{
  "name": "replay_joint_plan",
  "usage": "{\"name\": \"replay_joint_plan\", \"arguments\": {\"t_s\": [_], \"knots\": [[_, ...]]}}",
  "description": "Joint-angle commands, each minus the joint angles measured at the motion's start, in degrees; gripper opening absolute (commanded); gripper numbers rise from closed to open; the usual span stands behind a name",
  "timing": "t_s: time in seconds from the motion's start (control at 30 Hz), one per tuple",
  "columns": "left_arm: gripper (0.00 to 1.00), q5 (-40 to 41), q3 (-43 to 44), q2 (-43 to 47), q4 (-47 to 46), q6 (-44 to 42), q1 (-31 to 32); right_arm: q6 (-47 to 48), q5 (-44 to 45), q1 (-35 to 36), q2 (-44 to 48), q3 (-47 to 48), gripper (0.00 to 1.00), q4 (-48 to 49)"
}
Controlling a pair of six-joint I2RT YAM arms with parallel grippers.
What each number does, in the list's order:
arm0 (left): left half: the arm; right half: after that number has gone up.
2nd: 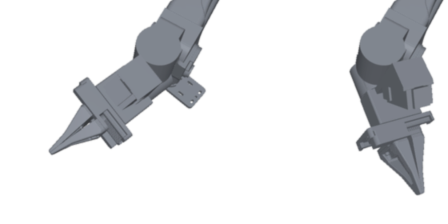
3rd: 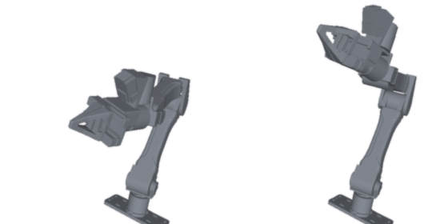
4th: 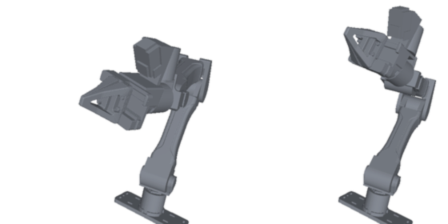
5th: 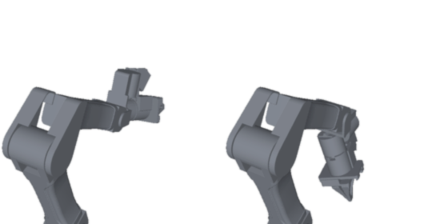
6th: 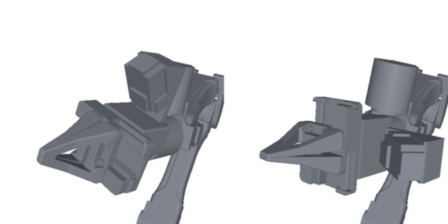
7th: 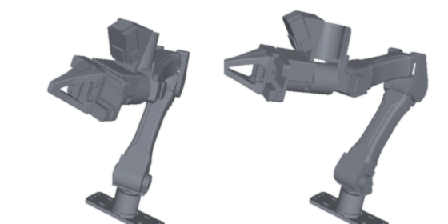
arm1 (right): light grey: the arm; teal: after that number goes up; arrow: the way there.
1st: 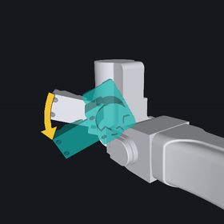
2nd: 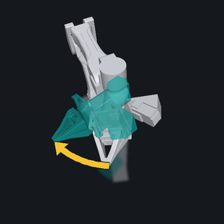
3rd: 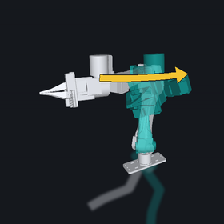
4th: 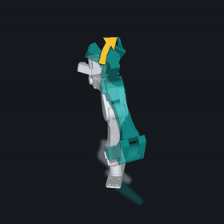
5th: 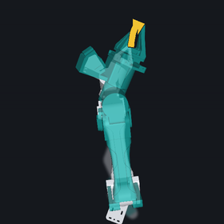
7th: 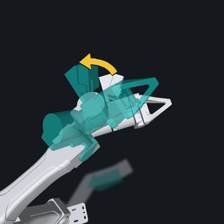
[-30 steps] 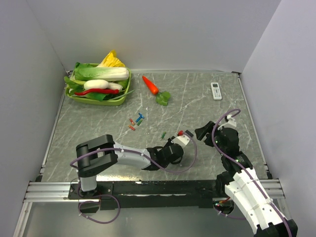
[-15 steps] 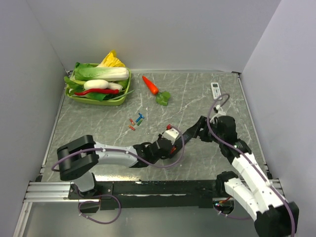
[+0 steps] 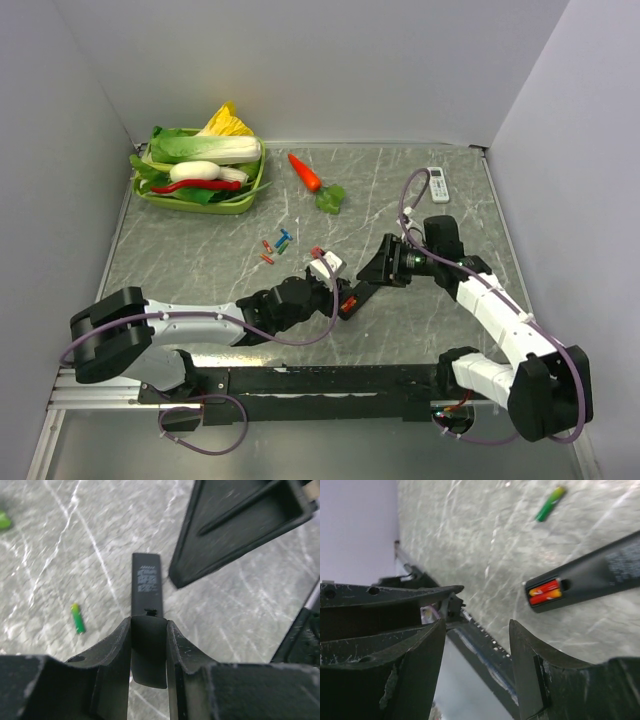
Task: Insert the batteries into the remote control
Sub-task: Load the battery cover into the remote control.
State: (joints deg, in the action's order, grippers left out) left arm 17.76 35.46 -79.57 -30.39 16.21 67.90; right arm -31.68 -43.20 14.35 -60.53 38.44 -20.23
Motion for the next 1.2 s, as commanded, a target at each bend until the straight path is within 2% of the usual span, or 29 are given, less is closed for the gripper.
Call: {"name": "replay_joint_plan", "arguments": {"t_s": [0.0,0.33,0.67,0.77,0.87,0.93,1.03,1.07,1.13,1.17], "knots": [[0.03,-4.3,-0.3,1.6,-6.3,-2.1,0.0,-0.8,-7.3,0.1,-1.2,2.4,0.61,4.5],[0.04,-6.2,2.2,0.2,-6.0,-3.4,0.0,-1.7,-11.0,0.8,-3.3,1.7,0.6,6.3],[0.04,-7.0,2.9,0.0,-6.1,-3.8,0.0,-0.8,-12.9,2.8,-6.4,1.8,0.54,7.4],[0.05,-6.8,3.2,-0.2,-6.0,-3.9,0.0,-0.8,-13.4,3.5,-6.6,2.2,0.49,7.3],[0.08,-6.9,3.0,-0.2,-5.6,-3.9,0.0,-0.3,-13.1,3.6,-6.3,2.3,0.38,6.8],[0.11,-6.8,2.9,-0.4,-5.3,-3.7,0.0,0.5,-12.9,3.6,-6.1,2.6,0.28,5.9],[0.23,-6.4,1.9,-0.1,-5.0,-3.0,0.0,1.7,-12.7,3.7,-5.7,2.9,0.12,5.4],[0.34,-6.3,1.6,0.1,-4.9,-2.8,0.0,2.0,-12.4,3.6,-5.5,2.9,0.09,5.3],[0.46,-6.1,0.9,0.8,-4.5,-2.1,0.0,2.7,-12.3,3.5,-5.0,2.8,0.02,5.5],[0.65,-5.5,0.2,1.2,-4.3,-1.7,-0.1,3.0,-12.0,3.6,-4.9,3.0,0.01,5.5]]}}
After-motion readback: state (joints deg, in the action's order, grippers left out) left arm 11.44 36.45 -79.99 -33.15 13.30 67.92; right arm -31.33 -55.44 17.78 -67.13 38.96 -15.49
